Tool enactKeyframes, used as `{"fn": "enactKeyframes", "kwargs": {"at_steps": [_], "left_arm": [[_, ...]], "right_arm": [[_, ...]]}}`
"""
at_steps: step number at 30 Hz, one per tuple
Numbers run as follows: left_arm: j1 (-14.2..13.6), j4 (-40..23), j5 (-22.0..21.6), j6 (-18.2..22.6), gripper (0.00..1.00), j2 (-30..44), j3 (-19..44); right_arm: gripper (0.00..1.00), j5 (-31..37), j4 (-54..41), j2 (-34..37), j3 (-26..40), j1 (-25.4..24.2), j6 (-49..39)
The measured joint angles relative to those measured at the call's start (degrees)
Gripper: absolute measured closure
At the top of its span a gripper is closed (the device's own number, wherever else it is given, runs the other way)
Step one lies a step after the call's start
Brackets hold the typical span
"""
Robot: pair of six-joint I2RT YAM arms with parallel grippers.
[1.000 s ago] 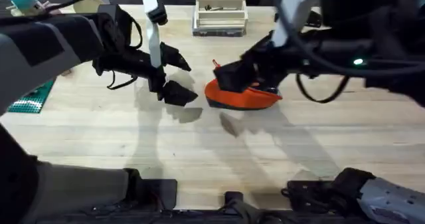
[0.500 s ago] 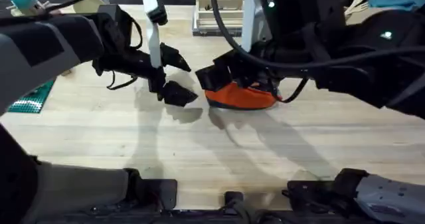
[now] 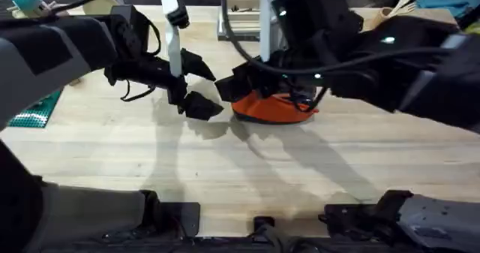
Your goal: Unzip the bag, pick up the pens from the table one at a time and place them inside, then zip the bag closed.
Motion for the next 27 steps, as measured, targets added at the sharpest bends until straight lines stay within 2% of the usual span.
{"fn": "enactKeyframes", "kwargs": {"at_steps": [12,20,27], "left_arm": [[0.0,0.0,0.0,0.0,0.007,0.01,0.0],[0.0,-0.02,0.0,0.0,0.007,0.0,0.0],[0.0,-0.02,0.0,0.0,0.007,0.0,0.0]], "right_arm": [[0.003,-0.02,3.16,6.56,0.0,-0.36,0.68],[0.007,0.0,3.67,9.42,0.0,-3.79,3.79],[0.089,-0.04,4.34,9.42,0.0,-4.42,5.25]]}}
